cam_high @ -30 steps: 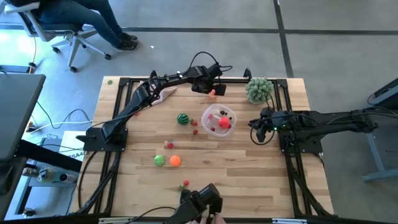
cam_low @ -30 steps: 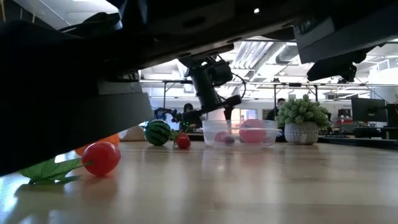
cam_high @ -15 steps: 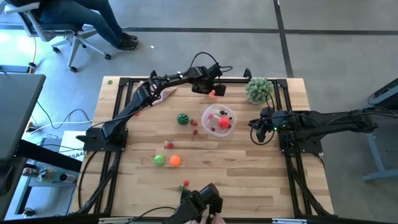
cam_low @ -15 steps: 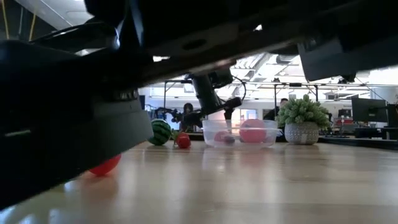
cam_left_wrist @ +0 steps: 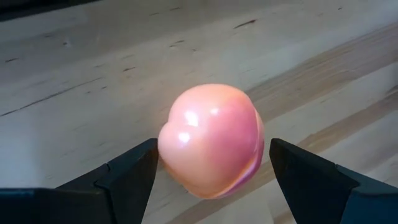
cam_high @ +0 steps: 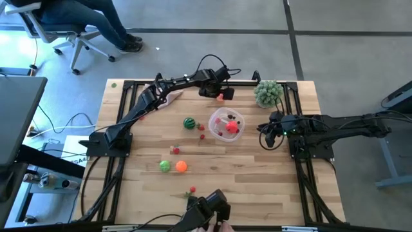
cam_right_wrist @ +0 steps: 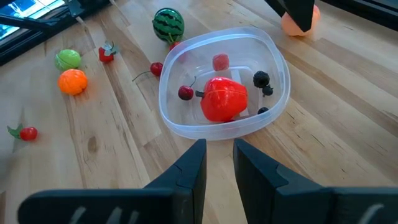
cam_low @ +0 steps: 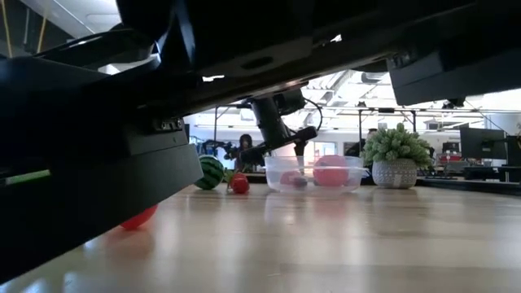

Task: Pick and placing Produce into tupperware
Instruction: Put the peach into the transparent bin

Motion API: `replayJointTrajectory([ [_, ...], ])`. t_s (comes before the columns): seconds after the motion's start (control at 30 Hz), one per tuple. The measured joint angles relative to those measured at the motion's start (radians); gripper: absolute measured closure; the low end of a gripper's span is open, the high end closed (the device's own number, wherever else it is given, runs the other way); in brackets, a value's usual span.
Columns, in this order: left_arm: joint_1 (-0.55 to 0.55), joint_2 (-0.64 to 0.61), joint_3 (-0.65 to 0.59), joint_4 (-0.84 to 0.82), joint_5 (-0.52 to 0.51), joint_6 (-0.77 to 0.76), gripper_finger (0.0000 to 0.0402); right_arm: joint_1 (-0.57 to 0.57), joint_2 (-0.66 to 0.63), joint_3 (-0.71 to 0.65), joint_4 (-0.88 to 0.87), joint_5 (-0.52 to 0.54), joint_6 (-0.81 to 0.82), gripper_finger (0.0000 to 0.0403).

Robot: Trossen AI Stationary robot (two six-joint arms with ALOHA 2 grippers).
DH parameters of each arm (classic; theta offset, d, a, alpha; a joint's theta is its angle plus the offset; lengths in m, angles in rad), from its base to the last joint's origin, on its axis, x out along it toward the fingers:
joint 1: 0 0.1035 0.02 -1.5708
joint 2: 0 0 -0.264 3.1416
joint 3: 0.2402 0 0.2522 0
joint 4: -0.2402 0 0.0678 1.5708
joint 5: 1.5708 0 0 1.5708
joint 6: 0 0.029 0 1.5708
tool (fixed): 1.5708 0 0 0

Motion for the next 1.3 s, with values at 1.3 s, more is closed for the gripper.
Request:
replayJointTrajectory([
  [1.3,0.0,-0.001,0.0,0.004,-0.009,0.0,0.0168,0.0,0.0,0.0,0.0,0.0,0.0,0.0331],
])
